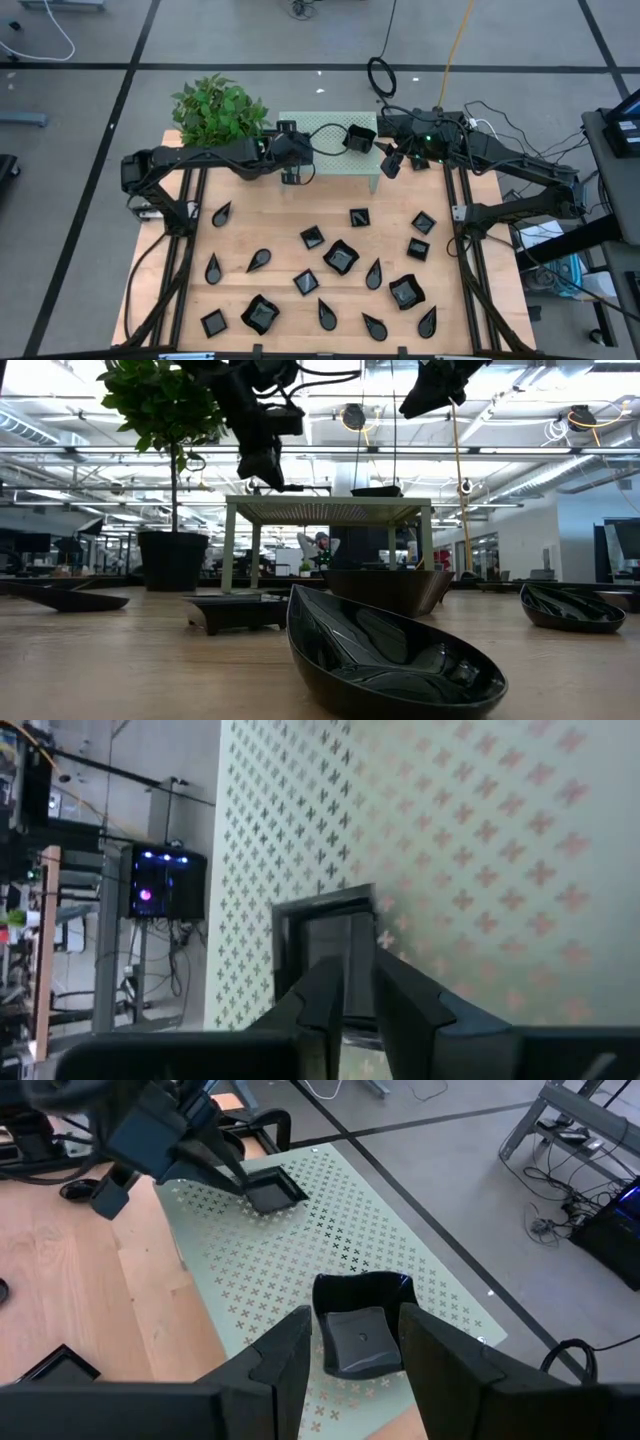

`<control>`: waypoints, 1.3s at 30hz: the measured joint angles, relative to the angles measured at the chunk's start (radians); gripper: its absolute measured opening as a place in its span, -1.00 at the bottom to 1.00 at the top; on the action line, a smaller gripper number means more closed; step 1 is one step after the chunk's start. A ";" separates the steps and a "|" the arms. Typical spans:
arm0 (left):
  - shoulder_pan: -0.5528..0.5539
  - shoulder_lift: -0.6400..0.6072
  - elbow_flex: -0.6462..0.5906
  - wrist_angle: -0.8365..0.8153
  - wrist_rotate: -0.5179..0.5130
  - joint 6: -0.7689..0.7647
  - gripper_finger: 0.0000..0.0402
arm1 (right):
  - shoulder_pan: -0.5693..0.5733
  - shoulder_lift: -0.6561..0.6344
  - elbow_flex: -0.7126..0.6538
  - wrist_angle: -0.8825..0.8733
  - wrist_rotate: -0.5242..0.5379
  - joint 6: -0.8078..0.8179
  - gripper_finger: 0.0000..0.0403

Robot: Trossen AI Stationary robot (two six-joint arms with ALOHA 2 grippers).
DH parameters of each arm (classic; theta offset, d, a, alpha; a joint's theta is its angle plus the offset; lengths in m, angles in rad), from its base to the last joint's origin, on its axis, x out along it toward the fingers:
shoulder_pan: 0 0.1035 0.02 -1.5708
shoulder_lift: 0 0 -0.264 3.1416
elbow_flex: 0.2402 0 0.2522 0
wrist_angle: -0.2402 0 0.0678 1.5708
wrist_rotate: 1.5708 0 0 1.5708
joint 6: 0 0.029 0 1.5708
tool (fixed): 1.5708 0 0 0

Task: Pick & Place Mini shaped plates
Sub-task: Put the square plate on the shelf, then put the drop shaped plate on the shelf

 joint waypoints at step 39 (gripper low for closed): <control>-0.529 -0.176 -0.127 -0.575 0.611 -1.374 -0.54 | 0.000 0.000 0.000 -0.041 0.000 -0.014 -0.30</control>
